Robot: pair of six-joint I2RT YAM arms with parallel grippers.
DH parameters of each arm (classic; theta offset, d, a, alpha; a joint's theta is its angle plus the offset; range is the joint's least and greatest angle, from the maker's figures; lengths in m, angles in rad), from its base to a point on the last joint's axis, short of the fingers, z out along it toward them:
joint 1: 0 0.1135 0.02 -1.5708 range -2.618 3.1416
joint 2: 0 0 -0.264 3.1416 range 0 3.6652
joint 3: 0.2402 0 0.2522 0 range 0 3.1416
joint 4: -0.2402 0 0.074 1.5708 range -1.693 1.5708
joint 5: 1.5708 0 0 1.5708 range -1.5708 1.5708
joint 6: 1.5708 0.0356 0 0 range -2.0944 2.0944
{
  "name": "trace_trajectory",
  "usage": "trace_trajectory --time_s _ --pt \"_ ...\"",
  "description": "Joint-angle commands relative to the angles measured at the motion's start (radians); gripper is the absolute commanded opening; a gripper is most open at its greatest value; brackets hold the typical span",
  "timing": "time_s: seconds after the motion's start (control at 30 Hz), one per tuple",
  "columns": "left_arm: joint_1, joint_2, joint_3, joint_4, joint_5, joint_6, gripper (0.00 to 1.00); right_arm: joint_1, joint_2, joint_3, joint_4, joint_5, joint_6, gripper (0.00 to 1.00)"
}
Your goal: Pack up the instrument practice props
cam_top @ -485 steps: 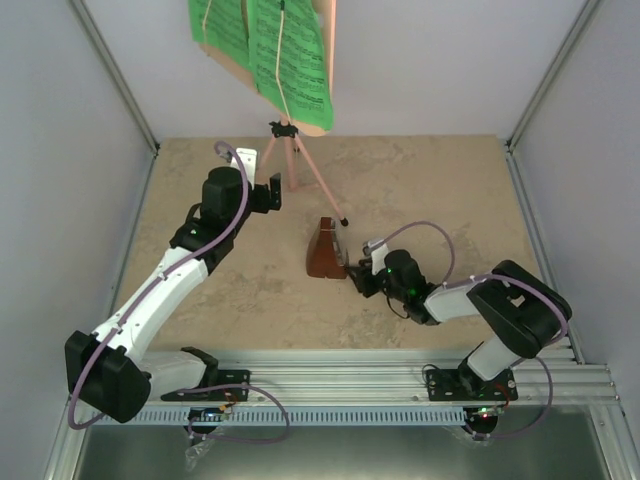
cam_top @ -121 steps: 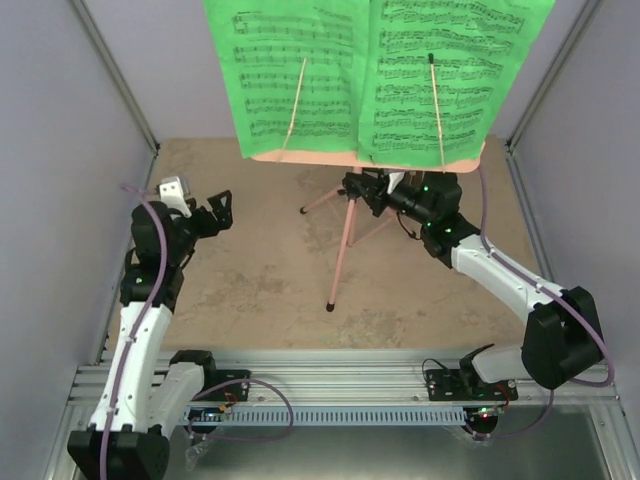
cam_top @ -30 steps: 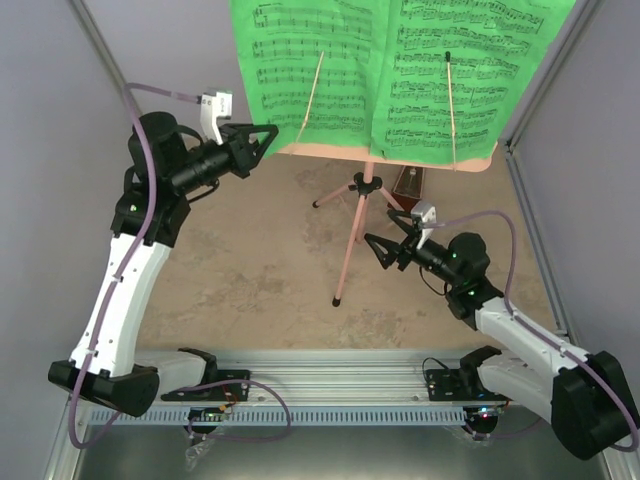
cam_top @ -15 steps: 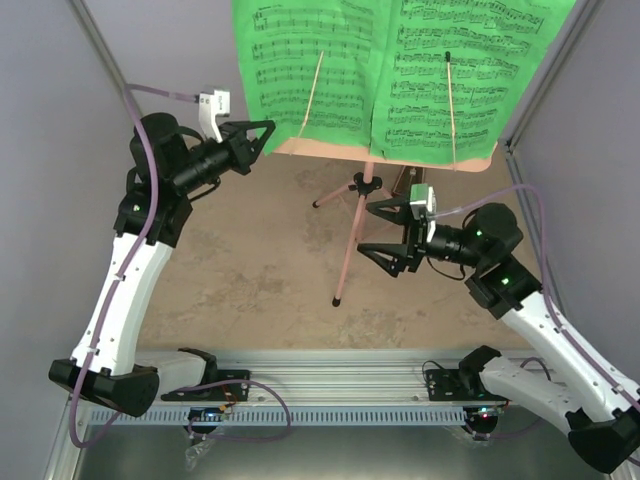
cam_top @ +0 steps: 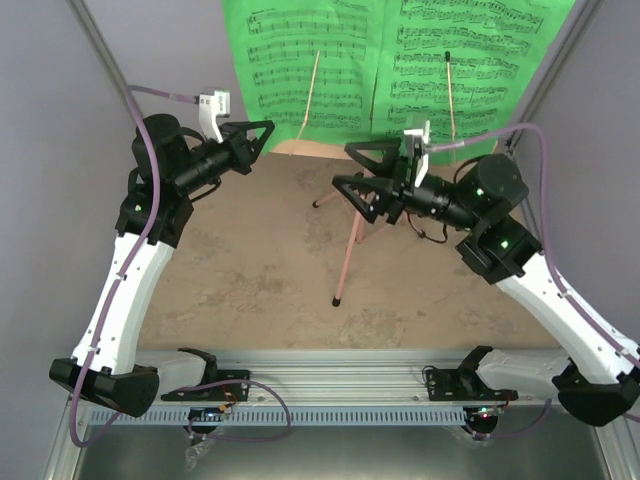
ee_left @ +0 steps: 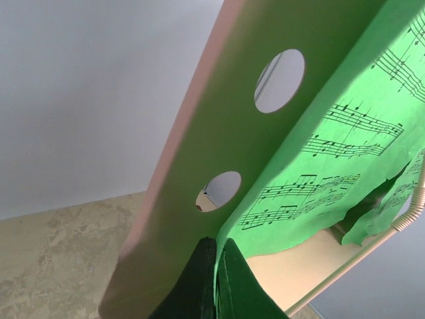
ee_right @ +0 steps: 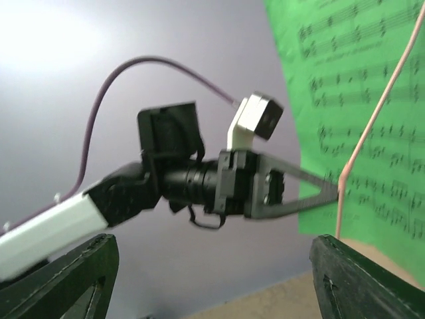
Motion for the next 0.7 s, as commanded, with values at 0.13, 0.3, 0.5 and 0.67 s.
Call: trace_trajectory --time_s 0.13,0.3,0.5,0.67 --pt "-0.004 0.007 -0.002 0.009 0.025 -0.02 0.0 0.045 0.181 0.253 -0.076 0.234 0.021 0.7" --pt "-0.004 0.027 0.005 0.017 0.045 -0.036 0.0 0.066 0.248 0.31 -0.092 0.402 0.028 0.68" --pt "-0.004 0.025 0.003 0.023 0.064 -0.039 0.0 0.068 0.29 0.33 -0.067 0.433 0.055 0.66" --pt "-0.004 0.024 0.014 0.025 0.077 -0.043 0.0 0.076 0.33 0.356 -0.038 0.415 0.069 0.63"
